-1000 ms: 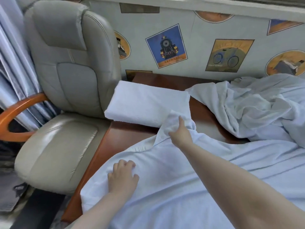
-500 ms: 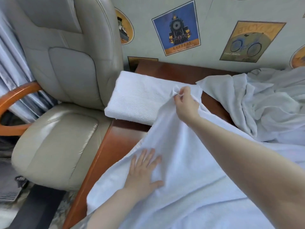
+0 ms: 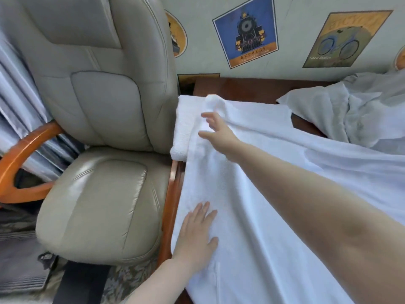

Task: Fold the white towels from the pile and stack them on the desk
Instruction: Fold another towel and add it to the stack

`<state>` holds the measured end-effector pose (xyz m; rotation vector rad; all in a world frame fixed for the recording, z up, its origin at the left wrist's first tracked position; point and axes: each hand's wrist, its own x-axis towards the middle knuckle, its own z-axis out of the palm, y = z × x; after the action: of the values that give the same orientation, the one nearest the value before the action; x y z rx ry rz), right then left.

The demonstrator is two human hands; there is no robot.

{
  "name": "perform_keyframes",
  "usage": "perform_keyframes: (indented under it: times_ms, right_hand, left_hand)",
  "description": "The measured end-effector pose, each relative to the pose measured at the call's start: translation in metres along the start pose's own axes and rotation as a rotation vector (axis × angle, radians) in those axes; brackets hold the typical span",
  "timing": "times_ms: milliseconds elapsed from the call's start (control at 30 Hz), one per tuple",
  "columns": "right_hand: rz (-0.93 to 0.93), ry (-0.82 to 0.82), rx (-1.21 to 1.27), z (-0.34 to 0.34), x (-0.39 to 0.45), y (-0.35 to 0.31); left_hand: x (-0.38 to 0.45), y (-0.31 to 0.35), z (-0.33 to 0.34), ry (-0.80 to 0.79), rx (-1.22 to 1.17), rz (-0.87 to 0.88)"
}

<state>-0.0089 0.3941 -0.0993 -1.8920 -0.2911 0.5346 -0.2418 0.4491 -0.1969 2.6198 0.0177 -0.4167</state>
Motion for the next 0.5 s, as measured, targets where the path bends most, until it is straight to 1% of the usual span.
perform_keyframes:
  times_ms: [100, 167, 200, 233, 333, 400, 500]
  right_hand:
    - [-0.001, 0.254, -0.085, 0.029, -0.089, 0.046]
    - [0.034, 0.405, -0.115, 0.055, -0.159, 0.072]
    - [0.044, 0.447, -0.171, 0.069, -0.191, 0.085]
    - [0.04, 0.442, -0.26, 0.083, -0.22, 0.095]
    - [0.052, 0.254, -0.607, 0.121, -0.281, 0.101]
    - [0.127, 0.14, -0.671, 0.131, -0.297, 0.088]
    - [0.188, 0.121, -0.784, 0.15, -0.305, 0.081]
  left_hand:
    - [-0.02, -0.021, -0.015, 0.094, -0.022, -0.011]
    - [-0.033, -0.035, -0.023, 0.088, -0.022, 0.003]
    - [-0.038, -0.038, -0.025, 0.063, -0.02, 0.021]
    - [-0.044, -0.042, -0.027, 0.042, -0.021, 0.039]
    - [-0.056, -0.048, -0.029, 0.0, -0.116, 0.102]
    - [-0.057, -0.053, -0.034, -0.022, -0.183, 0.127]
    - [-0.054, -0.052, -0.033, -0.069, -0.232, 0.127]
